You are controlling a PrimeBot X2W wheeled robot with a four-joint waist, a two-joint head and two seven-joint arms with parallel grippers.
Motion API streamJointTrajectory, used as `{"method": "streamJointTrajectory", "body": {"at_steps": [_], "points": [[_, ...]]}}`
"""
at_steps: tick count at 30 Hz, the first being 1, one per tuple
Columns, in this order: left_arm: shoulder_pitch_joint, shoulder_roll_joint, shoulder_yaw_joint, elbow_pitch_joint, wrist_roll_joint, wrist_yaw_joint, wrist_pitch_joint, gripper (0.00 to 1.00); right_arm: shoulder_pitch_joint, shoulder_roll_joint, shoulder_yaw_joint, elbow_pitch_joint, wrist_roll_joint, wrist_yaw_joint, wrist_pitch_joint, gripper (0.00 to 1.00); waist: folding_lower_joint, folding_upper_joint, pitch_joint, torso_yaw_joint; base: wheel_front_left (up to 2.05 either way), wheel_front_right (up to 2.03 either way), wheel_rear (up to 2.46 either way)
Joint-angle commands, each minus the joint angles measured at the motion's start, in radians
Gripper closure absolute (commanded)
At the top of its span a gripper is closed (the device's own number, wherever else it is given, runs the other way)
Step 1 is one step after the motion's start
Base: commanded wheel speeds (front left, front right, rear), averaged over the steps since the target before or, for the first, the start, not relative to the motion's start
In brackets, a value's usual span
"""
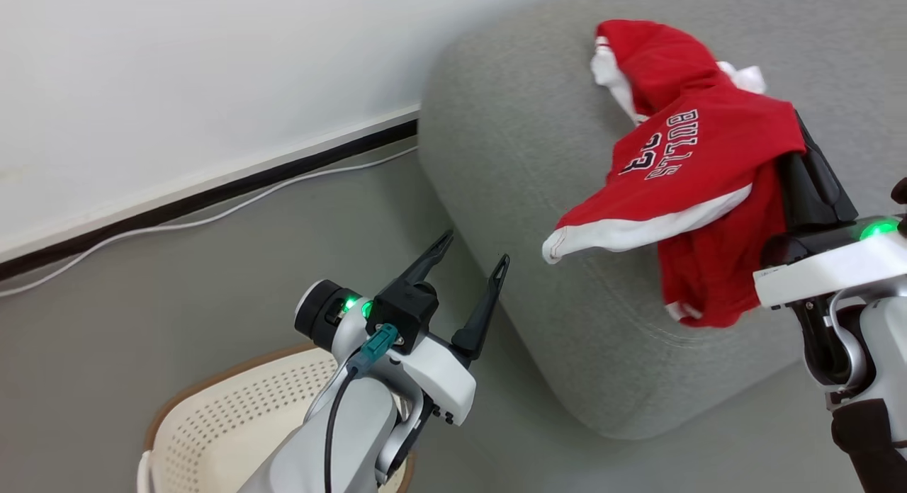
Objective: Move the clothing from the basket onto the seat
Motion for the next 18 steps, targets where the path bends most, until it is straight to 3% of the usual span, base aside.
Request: {"method": "streamJointTrajectory", "body": {"at_steps": [1,5,12,18], "points": [[-0.006,0.004,0.037,-0.028,0.006,-0.009,-0.005,0.00,0.008,-0.008,0.000,-0.026,-0.005,0.003,-0.006,1.00,0.0000,0.0000,-0.021,-0.055,0.00,0.00,0.00],[0.006,0.004,0.040,-0.032,0.006,-0.025,-0.005,0.00,0.031,-0.013,-0.035,-0.028,-0.006,0.003,-0.006,1.00,0.0000,0.0000,-0.029,-0.107,0.00,0.00,0.00],[-0.032,0.004,-0.014,-0.015,-0.019,-0.063,-0.005,0.00,0.113,-0.033,-0.165,-0.073,-0.027,0.003,-0.006,1.00,0.0000,0.0000,-0.014,-0.125,0.00,0.00,0.00],[-0.064,0.004,-0.055,-0.004,-0.044,-0.064,-0.005,0.00,0.171,-0.034,-0.257,-0.110,-0.049,0.003,-0.006,1.00,0.0000,0.0000,0.012,-0.133,0.00,0.00,0.00]]}}
